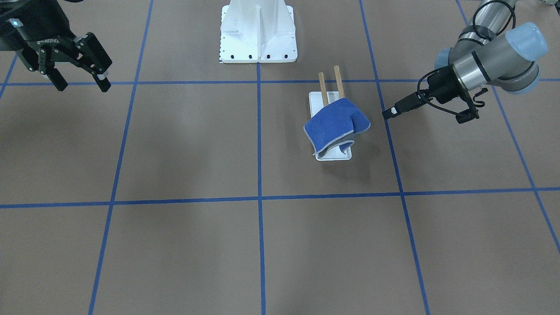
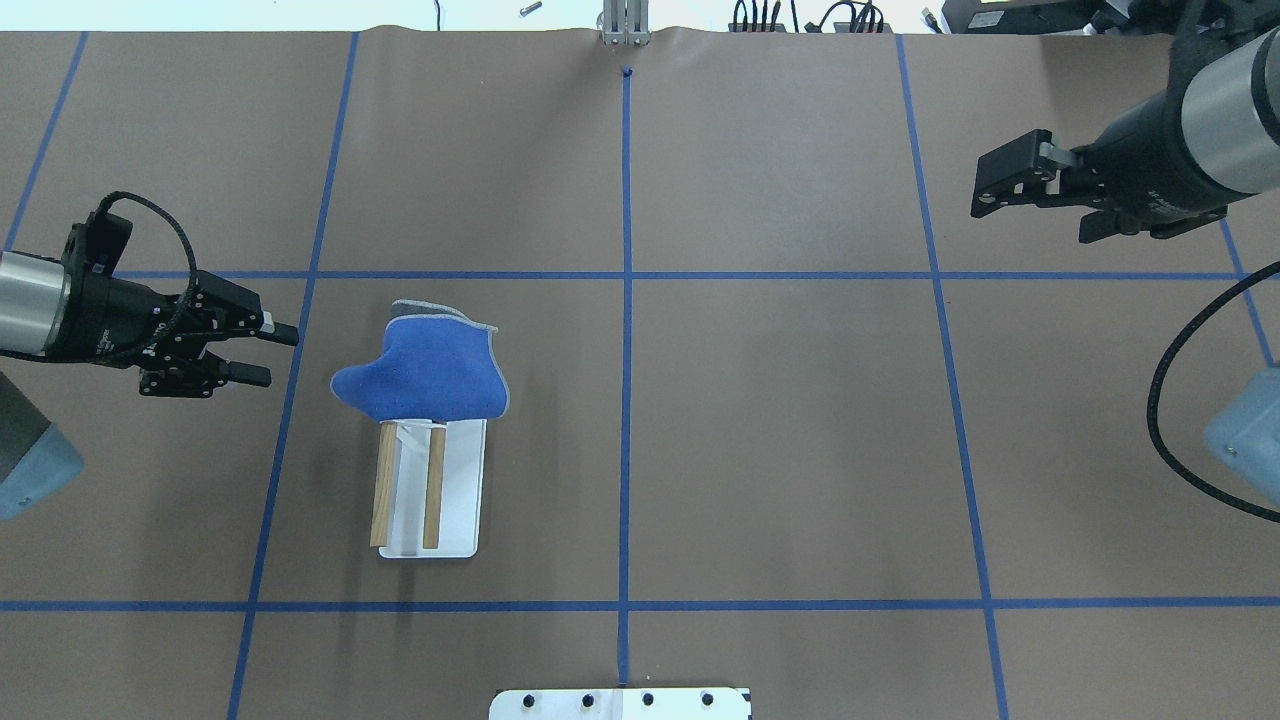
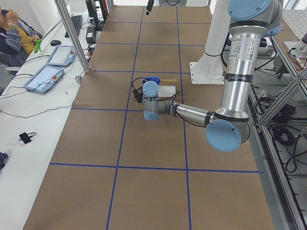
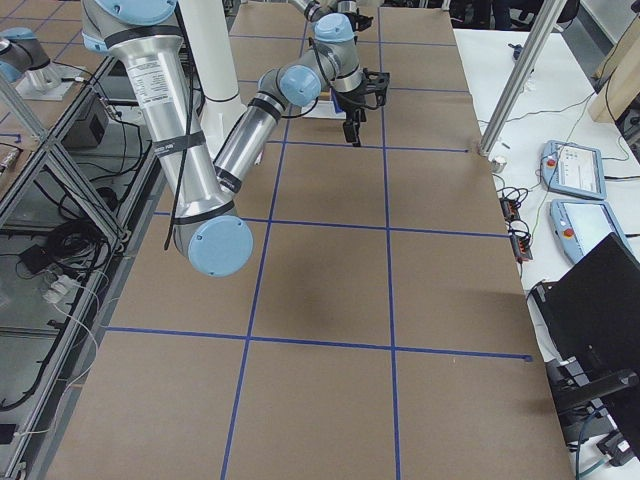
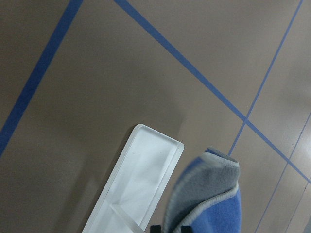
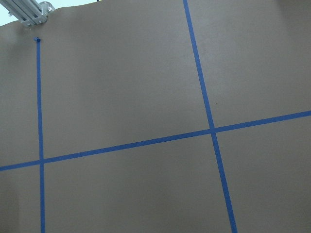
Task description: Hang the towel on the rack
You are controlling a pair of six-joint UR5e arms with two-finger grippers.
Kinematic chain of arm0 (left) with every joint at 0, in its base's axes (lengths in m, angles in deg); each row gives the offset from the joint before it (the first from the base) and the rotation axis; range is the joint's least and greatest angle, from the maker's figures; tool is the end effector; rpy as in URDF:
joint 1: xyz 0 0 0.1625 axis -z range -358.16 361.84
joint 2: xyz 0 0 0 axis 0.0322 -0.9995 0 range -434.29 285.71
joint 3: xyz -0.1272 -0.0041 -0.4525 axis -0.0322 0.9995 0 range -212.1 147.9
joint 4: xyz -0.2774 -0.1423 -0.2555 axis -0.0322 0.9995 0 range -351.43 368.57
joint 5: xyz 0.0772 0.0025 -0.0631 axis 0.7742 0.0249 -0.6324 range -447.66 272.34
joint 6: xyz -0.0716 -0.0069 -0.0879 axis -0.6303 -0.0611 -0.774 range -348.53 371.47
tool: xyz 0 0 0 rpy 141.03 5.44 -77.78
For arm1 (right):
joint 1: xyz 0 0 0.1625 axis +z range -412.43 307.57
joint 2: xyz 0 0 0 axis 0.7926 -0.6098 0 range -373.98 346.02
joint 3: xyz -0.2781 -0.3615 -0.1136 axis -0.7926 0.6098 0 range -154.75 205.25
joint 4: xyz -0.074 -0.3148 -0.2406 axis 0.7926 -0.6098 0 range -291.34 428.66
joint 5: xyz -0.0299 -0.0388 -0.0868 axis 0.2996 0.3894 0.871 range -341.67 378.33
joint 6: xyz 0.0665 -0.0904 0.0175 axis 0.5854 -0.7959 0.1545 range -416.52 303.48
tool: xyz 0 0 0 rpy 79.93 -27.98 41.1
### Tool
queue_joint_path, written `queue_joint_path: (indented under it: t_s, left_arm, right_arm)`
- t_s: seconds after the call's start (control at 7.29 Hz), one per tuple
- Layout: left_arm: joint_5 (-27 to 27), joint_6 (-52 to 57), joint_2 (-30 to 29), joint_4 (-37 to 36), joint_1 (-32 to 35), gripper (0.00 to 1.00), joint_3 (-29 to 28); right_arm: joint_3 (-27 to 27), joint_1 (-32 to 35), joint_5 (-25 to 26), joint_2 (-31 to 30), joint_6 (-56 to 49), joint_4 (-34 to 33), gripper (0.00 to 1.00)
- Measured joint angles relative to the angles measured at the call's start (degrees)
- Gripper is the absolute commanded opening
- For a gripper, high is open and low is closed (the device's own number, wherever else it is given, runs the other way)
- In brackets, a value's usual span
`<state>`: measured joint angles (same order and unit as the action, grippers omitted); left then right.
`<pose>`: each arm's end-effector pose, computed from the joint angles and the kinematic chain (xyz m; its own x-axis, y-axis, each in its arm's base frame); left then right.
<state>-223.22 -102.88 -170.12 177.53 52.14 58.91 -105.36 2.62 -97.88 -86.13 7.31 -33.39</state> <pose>0.2870 -0.4273 0.4912 0.0082 -0.4618 -0.8869 0.0957 0.8833 -0.4590 -0.2101 -0.4457 0.2837 0.5980 0.1648 0.7843 -0.3214 0.9458 0.0463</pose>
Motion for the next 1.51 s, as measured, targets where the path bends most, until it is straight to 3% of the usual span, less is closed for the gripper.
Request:
queue_joint_path:
  t_s: [0.27,0.55,0.69,0.96,1.23,1.51]
  left_arm:
    - [-0.05,0.0,0.58,0.13,1.22,0.97,0.4]
    - [0.39,4.07,0.66,0.36,7.58,0.97,1.04]
    - [0.55,12.33,1.12,-0.52,11.92,0.97,-0.02]
    - [0.69,39.69,4.04,-6.42,20.84,0.97,-4.09]
    - [0.79,65.15,5.64,-16.89,28.98,0.97,-5.53]
    - [4.32,83.41,6.18,-25.24,34.07,0.97,-5.56]
  right_arm:
    - [0.0,0.71,-0.15,-0.2,-0.17,-0.02,1.0]
    - [0.03,3.15,-1.26,-2.58,-4.42,-0.02,1.0]
    - [0.27,5.21,-2.13,-4.87,-9.01,0.01,1.0]
    - [3.11,11.18,-5.38,-9.25,-21.3,0.19,1.0]
    - [10.29,19.62,-11.53,-11.19,-36.18,0.54,1.0]
    - [18.61,26.38,-14.45,-11.73,-50.65,0.67,1.0]
